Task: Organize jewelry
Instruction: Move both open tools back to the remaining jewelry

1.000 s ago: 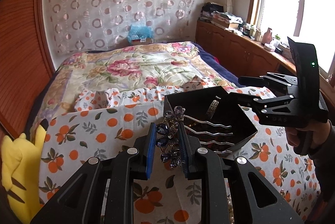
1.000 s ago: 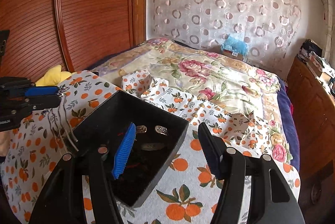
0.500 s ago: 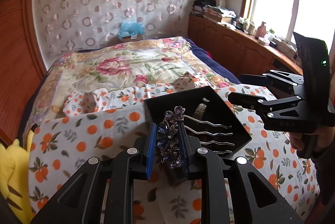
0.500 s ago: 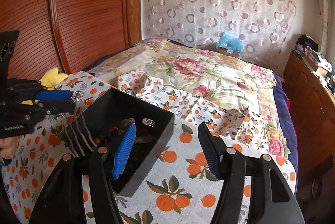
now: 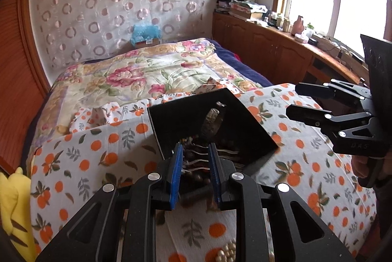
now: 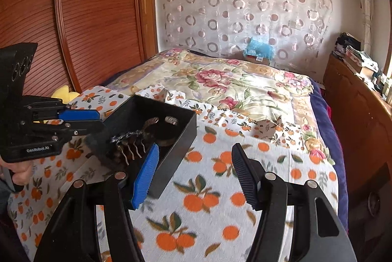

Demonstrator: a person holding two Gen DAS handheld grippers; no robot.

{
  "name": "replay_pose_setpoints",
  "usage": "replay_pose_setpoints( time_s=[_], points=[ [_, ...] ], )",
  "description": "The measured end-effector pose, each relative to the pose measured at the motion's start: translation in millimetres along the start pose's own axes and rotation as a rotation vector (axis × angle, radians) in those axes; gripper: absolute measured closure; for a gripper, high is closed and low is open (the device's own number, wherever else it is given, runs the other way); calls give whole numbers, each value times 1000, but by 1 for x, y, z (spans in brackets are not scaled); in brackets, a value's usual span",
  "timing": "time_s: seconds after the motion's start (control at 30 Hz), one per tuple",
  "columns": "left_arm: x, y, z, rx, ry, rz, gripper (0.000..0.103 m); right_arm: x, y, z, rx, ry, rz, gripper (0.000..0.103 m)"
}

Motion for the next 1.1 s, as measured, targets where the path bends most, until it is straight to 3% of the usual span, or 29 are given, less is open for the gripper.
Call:
replay_pose_setpoints(
  time_s=[0.4,0.7,1.1],
  points=[
    [-20,52,-67,-17,5,-19,83,26,48,-52,-9,-20,8,39],
    [-26,74,-109,-10,22,-10,83,45,74,-89,17,-26,11,46],
    [-31,69,-137,44,32,-23,83,61,87,-119,46,-52,36,46]
  ],
)
Point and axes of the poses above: each gripper's, at about its wrist camera, not at the fingertips, and y roughly against the way its jaws point, x to its left, z to its top, the point moved 5 cm from there along -y, roughly the way its jaws point, and after that the axes turned 8 degrees about -z, right-handed, at the moved point
